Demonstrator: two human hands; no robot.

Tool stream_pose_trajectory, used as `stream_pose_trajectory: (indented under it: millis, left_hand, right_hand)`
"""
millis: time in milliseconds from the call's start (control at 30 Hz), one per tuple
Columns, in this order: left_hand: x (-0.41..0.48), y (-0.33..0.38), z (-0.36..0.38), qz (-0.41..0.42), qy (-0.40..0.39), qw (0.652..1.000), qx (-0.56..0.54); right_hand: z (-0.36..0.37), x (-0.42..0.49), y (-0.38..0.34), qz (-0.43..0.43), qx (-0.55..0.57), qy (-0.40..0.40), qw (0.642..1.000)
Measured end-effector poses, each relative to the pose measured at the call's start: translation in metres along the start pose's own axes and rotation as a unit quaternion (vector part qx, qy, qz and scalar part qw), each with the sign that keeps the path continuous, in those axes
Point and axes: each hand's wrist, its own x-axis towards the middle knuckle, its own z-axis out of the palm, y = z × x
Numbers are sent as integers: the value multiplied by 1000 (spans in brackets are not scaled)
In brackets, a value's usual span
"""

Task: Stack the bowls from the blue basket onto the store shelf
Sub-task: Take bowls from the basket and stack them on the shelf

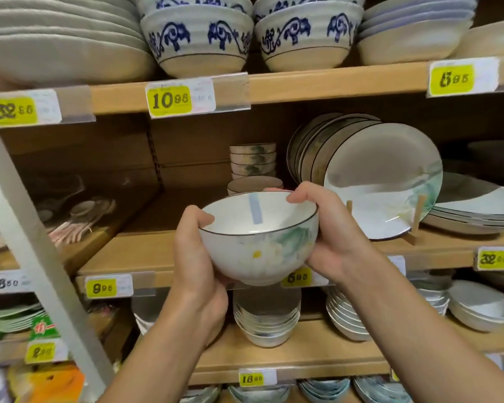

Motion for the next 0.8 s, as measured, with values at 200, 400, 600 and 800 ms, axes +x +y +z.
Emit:
stream_pose_trajectory:
  millis: [200,400,600,800]
  left_hand:
    - [6,2,4,-10,-34,998,52]
    - [0,1,7,53,-72,989,116]
    - [1,-9,16,85,-35,988,124]
    - [26,7,23,82,0,983,167]
  right_hand:
    - [-10,15,-1,28,32,-14,999]
    - [-11,15,-4,16,71,43,996]
    - [1,7,5,-70,-26,120,990]
    - [-3,14,-12,-69,-89,51,992]
